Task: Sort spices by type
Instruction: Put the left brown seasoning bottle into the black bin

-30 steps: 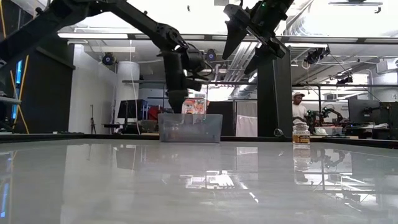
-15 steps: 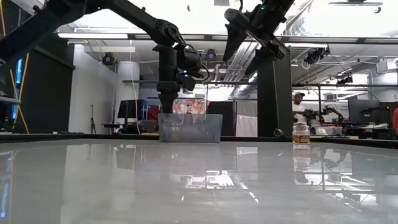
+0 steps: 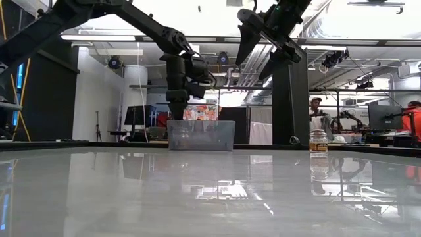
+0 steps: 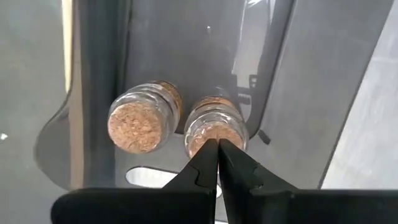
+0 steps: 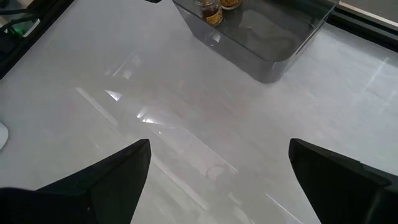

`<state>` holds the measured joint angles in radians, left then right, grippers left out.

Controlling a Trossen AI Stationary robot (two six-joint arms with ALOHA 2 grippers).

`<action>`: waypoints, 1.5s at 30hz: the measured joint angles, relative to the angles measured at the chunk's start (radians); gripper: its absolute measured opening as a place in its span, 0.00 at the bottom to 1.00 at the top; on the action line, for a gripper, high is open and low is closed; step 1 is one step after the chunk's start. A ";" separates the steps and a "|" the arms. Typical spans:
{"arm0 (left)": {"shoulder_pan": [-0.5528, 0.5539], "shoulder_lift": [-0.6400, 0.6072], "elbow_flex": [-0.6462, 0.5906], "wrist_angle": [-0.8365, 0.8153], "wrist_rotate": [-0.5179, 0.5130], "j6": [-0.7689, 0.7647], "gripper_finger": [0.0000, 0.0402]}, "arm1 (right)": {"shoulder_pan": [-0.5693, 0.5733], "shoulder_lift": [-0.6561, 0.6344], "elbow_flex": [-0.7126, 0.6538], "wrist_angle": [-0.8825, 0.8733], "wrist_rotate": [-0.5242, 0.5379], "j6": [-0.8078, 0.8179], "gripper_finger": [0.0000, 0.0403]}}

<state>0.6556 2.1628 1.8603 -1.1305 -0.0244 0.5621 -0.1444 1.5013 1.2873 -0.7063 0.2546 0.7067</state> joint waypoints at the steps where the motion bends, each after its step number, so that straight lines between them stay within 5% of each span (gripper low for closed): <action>1: 0.002 0.001 0.000 -0.001 0.006 0.000 0.00 | 0.000 0.000 0.000 0.000 0.000 0.000 0.94; 45: 0.039 0.001 0.000 0.008 0.021 0.026 0.00 | 0.001 0.000 0.000 0.000 0.000 0.015 0.94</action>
<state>0.6945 2.1639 1.8603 -1.1228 -0.0036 0.5877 -0.1436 1.5013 1.2873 -0.7059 0.2543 0.7216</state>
